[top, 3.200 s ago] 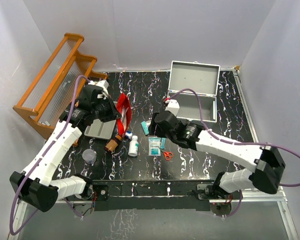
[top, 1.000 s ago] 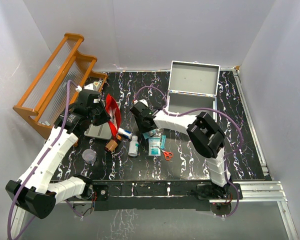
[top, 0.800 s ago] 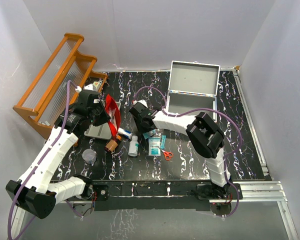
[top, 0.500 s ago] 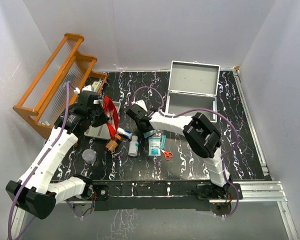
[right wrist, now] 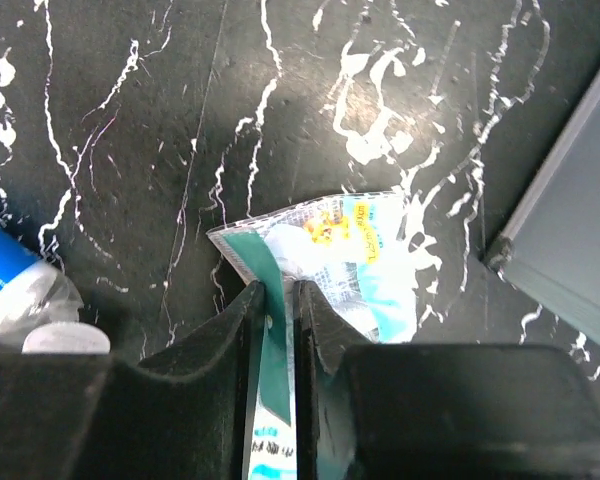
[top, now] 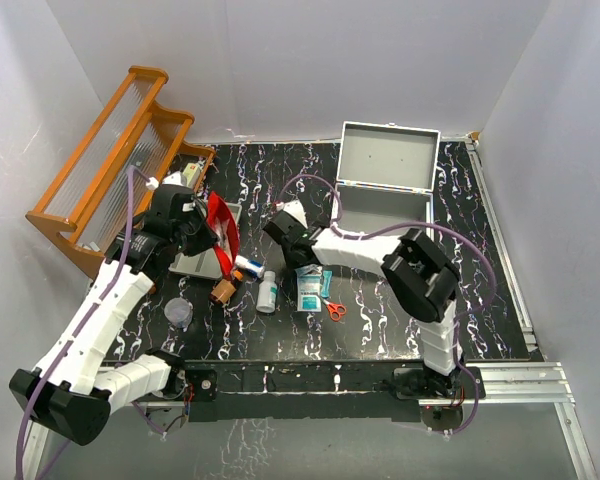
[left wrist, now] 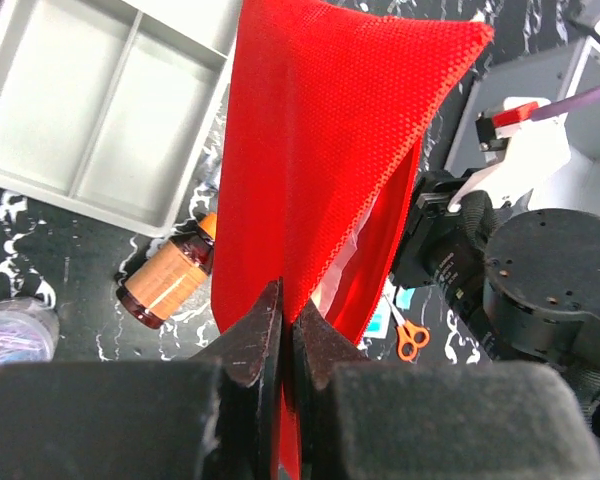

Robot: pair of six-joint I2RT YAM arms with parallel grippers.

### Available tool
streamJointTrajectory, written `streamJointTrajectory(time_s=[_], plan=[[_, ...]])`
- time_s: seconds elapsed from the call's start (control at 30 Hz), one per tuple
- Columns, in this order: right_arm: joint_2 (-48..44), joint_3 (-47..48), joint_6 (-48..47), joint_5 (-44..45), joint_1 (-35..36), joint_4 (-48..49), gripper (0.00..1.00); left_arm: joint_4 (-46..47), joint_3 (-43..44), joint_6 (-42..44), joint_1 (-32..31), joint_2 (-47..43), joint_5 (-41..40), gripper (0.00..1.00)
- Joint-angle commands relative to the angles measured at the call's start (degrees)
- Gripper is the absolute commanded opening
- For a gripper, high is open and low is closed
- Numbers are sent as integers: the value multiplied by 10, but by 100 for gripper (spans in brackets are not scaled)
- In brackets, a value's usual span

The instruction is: Organize the medicine kit

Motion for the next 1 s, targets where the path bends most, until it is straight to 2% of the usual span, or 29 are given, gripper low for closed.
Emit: streamJointTrajectory(time_s=[0.0,0.27,0.6,0.77,0.97], plan=[[-92,-34,48,5,-3,70,5,49,-2,32,2,-11,82,0],[-230,-109,93,-2,-4,124,6,146,-28,50,2,2,235,0],[-376,-169,146,-26,-4,136,6,307,-118,-52,1,60,364,0],[-418,-201,157,-68,-4,156,6,367,-162,-86,2,99,384,0],[-417,-212,179,-127,-4,186,6,379,-194,-87,2,128,388,0]])
